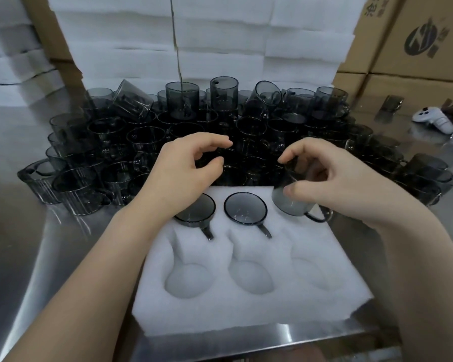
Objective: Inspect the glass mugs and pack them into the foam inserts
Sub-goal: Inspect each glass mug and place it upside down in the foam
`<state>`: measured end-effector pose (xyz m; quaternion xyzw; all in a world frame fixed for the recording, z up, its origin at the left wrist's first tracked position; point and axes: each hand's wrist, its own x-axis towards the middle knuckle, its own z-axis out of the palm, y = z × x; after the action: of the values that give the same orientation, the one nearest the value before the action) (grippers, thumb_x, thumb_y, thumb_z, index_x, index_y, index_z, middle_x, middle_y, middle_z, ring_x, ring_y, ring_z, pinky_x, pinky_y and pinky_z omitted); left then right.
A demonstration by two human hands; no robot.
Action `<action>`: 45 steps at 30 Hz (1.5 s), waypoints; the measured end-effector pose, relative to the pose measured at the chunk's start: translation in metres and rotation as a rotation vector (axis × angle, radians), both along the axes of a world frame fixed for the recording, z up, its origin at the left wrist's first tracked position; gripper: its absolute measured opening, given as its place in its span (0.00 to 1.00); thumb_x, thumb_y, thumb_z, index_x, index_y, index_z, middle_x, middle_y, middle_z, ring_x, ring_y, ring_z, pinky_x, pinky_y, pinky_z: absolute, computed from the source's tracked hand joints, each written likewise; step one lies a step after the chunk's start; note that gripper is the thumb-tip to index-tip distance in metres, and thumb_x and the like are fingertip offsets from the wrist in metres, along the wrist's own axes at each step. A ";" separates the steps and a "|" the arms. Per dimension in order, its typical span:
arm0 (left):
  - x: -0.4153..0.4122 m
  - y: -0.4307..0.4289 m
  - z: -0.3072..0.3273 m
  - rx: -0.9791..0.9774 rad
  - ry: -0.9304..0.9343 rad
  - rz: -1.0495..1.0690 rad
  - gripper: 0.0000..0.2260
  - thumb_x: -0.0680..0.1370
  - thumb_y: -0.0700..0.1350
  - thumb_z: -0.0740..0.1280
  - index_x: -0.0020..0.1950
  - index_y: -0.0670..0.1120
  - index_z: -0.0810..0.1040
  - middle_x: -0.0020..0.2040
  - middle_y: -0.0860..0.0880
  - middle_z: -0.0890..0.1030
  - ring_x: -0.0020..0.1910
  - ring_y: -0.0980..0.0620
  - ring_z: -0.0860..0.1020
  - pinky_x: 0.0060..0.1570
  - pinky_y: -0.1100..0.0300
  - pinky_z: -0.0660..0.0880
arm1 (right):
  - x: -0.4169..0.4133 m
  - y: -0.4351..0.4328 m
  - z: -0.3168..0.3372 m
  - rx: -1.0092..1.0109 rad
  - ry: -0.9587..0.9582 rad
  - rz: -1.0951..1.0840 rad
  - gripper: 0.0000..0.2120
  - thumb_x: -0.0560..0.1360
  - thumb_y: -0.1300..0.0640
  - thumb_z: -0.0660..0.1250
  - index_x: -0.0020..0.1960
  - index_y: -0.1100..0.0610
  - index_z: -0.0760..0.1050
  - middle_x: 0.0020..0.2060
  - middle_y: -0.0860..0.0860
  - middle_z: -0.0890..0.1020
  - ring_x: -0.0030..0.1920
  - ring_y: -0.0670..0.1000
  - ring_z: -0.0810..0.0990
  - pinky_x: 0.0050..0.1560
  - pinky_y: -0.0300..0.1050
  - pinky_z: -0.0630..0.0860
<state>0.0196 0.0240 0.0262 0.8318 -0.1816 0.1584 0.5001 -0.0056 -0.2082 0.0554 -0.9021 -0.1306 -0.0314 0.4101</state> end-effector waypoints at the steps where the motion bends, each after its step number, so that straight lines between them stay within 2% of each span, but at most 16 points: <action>1: 0.000 0.000 0.000 0.002 -0.002 -0.001 0.14 0.77 0.35 0.67 0.58 0.50 0.82 0.58 0.57 0.81 0.61 0.58 0.77 0.67 0.53 0.71 | -0.001 0.001 -0.001 -0.046 -0.021 0.010 0.15 0.63 0.48 0.72 0.48 0.39 0.76 0.47 0.46 0.72 0.37 0.42 0.73 0.38 0.36 0.70; 4: 0.001 0.000 -0.001 0.013 -0.013 -0.006 0.13 0.77 0.35 0.67 0.56 0.50 0.82 0.56 0.57 0.82 0.61 0.57 0.78 0.66 0.52 0.72 | -0.002 0.006 -0.003 -0.147 -0.055 0.036 0.12 0.64 0.49 0.69 0.47 0.40 0.76 0.46 0.45 0.68 0.38 0.41 0.72 0.41 0.35 0.69; 8: 0.000 0.000 -0.002 0.024 -0.003 -0.002 0.13 0.77 0.37 0.67 0.54 0.53 0.82 0.54 0.58 0.82 0.58 0.59 0.79 0.65 0.54 0.73 | -0.002 0.008 0.004 -0.227 -0.025 0.080 0.10 0.62 0.49 0.67 0.43 0.42 0.75 0.45 0.44 0.66 0.36 0.39 0.71 0.36 0.30 0.71; 16: 0.000 0.000 -0.002 0.080 0.041 0.004 0.11 0.77 0.39 0.67 0.55 0.52 0.83 0.53 0.58 0.83 0.56 0.61 0.79 0.63 0.60 0.73 | -0.001 0.009 0.012 -0.393 -0.003 0.154 0.12 0.59 0.48 0.66 0.43 0.43 0.76 0.46 0.44 0.67 0.42 0.41 0.70 0.38 0.34 0.71; 19: -0.001 0.000 -0.001 0.104 0.050 0.001 0.10 0.78 0.39 0.67 0.54 0.52 0.83 0.49 0.58 0.84 0.51 0.63 0.80 0.57 0.66 0.75 | -0.002 0.010 0.009 -0.493 0.051 0.202 0.13 0.61 0.44 0.64 0.45 0.42 0.74 0.46 0.42 0.66 0.45 0.39 0.69 0.40 0.37 0.72; 21: 0.000 0.001 -0.001 0.117 0.060 -0.002 0.10 0.78 0.40 0.67 0.52 0.53 0.83 0.46 0.58 0.84 0.47 0.62 0.81 0.53 0.68 0.76 | -0.005 0.012 0.003 -0.473 0.088 0.176 0.11 0.63 0.45 0.62 0.45 0.42 0.73 0.45 0.42 0.65 0.46 0.41 0.68 0.41 0.39 0.74; 24: 0.000 0.000 -0.002 0.148 0.065 0.009 0.10 0.78 0.40 0.66 0.51 0.53 0.83 0.41 0.58 0.84 0.43 0.63 0.80 0.46 0.74 0.73 | -0.009 0.014 -0.011 -0.554 -0.066 0.114 0.11 0.69 0.44 0.55 0.50 0.44 0.68 0.49 0.42 0.64 0.53 0.45 0.62 0.56 0.43 0.64; 26: 0.000 0.000 -0.003 0.173 0.060 0.026 0.09 0.78 0.40 0.66 0.50 0.53 0.83 0.39 0.58 0.84 0.42 0.63 0.79 0.44 0.76 0.71 | -0.011 0.017 -0.016 -0.615 -0.141 0.118 0.16 0.73 0.48 0.52 0.59 0.44 0.66 0.57 0.42 0.64 0.61 0.44 0.59 0.65 0.45 0.56; 28: -0.001 0.000 -0.003 0.190 0.061 0.037 0.09 0.78 0.41 0.66 0.50 0.53 0.83 0.39 0.57 0.83 0.42 0.63 0.79 0.44 0.76 0.71 | -0.011 0.020 -0.019 -0.664 -0.064 0.144 0.24 0.76 0.48 0.48 0.72 0.42 0.59 0.68 0.43 0.61 0.70 0.43 0.52 0.72 0.46 0.48; 30: -0.002 -0.001 -0.003 0.208 0.063 0.043 0.09 0.78 0.41 0.66 0.51 0.53 0.83 0.39 0.57 0.83 0.42 0.63 0.79 0.44 0.75 0.71 | -0.012 0.021 -0.022 -0.742 0.005 0.165 0.29 0.76 0.42 0.42 0.77 0.40 0.51 0.75 0.44 0.54 0.73 0.40 0.45 0.75 0.49 0.44; 33: -0.002 0.000 -0.004 0.233 0.050 0.065 0.09 0.78 0.41 0.66 0.50 0.53 0.83 0.38 0.57 0.82 0.41 0.62 0.78 0.41 0.75 0.71 | -0.015 0.023 -0.024 -0.785 0.026 0.180 0.34 0.73 0.34 0.37 0.78 0.39 0.44 0.78 0.45 0.47 0.76 0.42 0.40 0.76 0.54 0.42; 38: -0.003 -0.001 -0.005 0.273 0.049 0.114 0.08 0.78 0.42 0.66 0.50 0.53 0.83 0.36 0.55 0.80 0.39 0.60 0.76 0.37 0.73 0.70 | -0.008 0.021 -0.016 -0.763 0.173 0.250 0.38 0.71 0.28 0.37 0.78 0.38 0.40 0.78 0.41 0.39 0.76 0.42 0.33 0.76 0.51 0.34; 39: -0.003 -0.001 -0.005 0.282 0.051 0.123 0.08 0.78 0.42 0.66 0.49 0.53 0.83 0.35 0.55 0.80 0.39 0.60 0.76 0.37 0.72 0.70 | -0.005 0.021 -0.013 -0.733 0.190 0.254 0.35 0.73 0.29 0.40 0.78 0.38 0.43 0.78 0.41 0.41 0.76 0.42 0.35 0.75 0.50 0.35; 41: -0.002 0.000 -0.005 0.285 0.045 0.145 0.08 0.78 0.42 0.66 0.49 0.52 0.83 0.34 0.54 0.80 0.39 0.60 0.75 0.37 0.72 0.70 | 0.007 0.023 -0.007 -0.656 0.056 0.207 0.27 0.79 0.39 0.50 0.76 0.41 0.59 0.77 0.47 0.58 0.77 0.47 0.52 0.75 0.48 0.48; 43: -0.001 0.001 -0.006 0.283 0.041 0.167 0.08 0.77 0.41 0.65 0.48 0.51 0.83 0.33 0.52 0.79 0.39 0.59 0.75 0.37 0.72 0.70 | 0.023 0.026 -0.001 -0.467 -0.224 0.073 0.18 0.80 0.52 0.59 0.67 0.49 0.75 0.64 0.49 0.77 0.65 0.49 0.72 0.65 0.41 0.63; 45: 0.000 0.001 -0.006 0.281 0.046 0.175 0.08 0.77 0.41 0.65 0.48 0.51 0.83 0.33 0.52 0.79 0.39 0.58 0.75 0.38 0.70 0.70 | 0.039 0.031 0.007 -0.275 -0.398 -0.091 0.13 0.77 0.60 0.63 0.58 0.52 0.82 0.52 0.48 0.82 0.47 0.44 0.77 0.52 0.31 0.66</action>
<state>0.0191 0.0254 0.0199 0.9096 -0.1173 0.1555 0.3671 0.0339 -0.1776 0.0628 -0.9305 -0.1710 -0.2088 0.2478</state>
